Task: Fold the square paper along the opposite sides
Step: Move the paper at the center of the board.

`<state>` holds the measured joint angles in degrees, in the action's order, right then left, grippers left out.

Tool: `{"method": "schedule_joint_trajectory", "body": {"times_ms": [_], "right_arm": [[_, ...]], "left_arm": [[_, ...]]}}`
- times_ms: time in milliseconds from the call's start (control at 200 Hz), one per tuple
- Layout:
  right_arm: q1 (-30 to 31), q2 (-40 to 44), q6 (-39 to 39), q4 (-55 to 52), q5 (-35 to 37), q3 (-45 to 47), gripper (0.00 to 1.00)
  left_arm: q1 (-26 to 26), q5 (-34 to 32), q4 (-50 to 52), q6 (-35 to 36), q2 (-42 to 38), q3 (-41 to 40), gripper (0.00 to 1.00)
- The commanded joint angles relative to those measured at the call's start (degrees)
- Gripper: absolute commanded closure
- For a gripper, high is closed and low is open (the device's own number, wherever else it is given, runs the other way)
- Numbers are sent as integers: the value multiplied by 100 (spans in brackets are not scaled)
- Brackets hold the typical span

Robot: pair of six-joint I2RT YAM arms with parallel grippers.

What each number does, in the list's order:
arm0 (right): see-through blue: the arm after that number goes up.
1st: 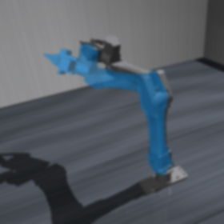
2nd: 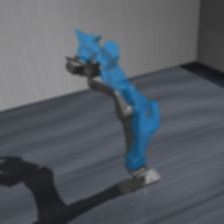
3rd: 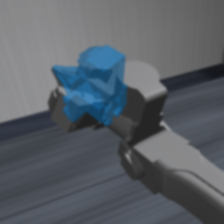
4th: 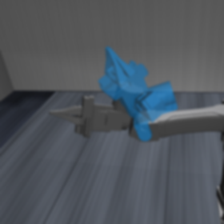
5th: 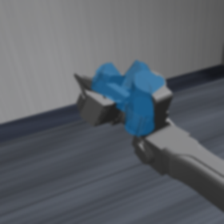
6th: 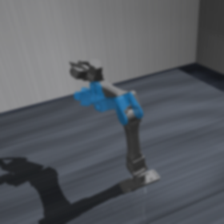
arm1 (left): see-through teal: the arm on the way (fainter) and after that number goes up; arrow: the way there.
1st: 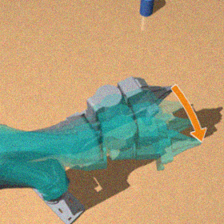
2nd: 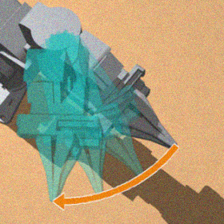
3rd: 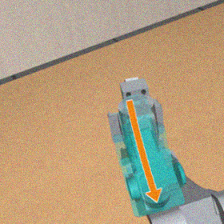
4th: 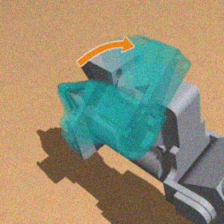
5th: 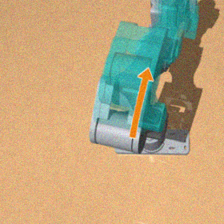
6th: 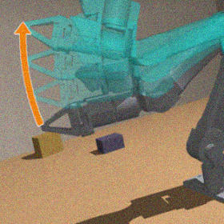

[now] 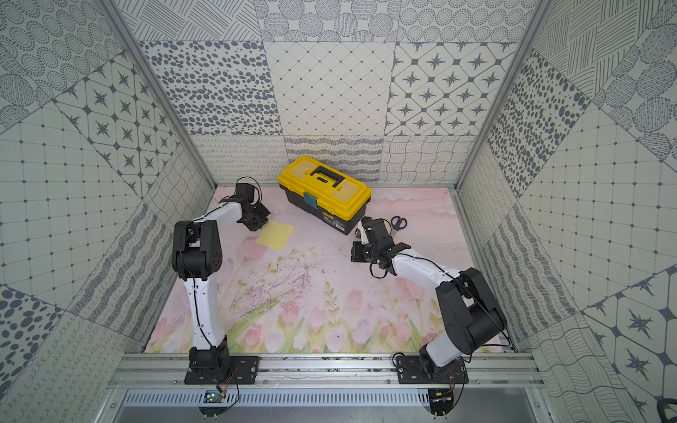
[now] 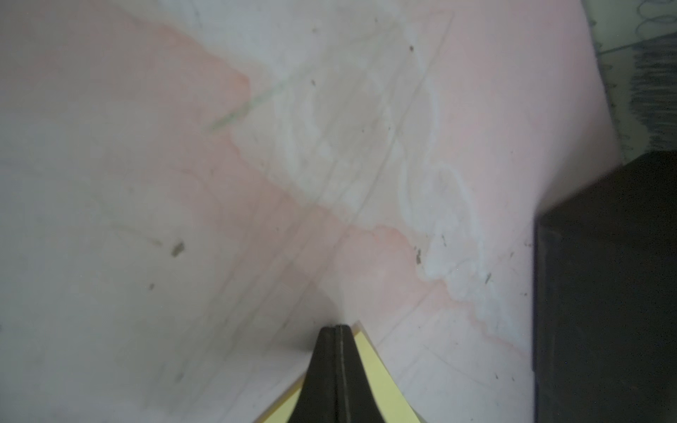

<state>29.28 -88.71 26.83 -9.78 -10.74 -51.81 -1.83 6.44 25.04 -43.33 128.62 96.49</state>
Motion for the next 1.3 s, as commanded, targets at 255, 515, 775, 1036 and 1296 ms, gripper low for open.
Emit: {"method": "schedule_joint_trajectory", "body": {"times_ms": [255, 515, 775, 1036, 1296], "right_arm": [[334, -90, 83, 164, -497, 23, 100], [710, -1052, 470, 949, -1284, -172, 75], [790, -2284, 1261, 2215, -2326, -660, 52], [995, -2577, 1371, 2070, -2455, -1099, 48], [1410, -2792, 1240, 1613, -2475, -1477, 48]], "left_arm": [[938, 557, 862, -84, -995, -1916, 100], [1164, 476, 621, -193, -1542, -2680, 100], [1228, -262, 509, -111, -2080, -2664, 100], [1379, -1386, 778, 192, -3217, -2265, 100], [1425, -605, 1474, -1, -3044, -2867, 100]]}}
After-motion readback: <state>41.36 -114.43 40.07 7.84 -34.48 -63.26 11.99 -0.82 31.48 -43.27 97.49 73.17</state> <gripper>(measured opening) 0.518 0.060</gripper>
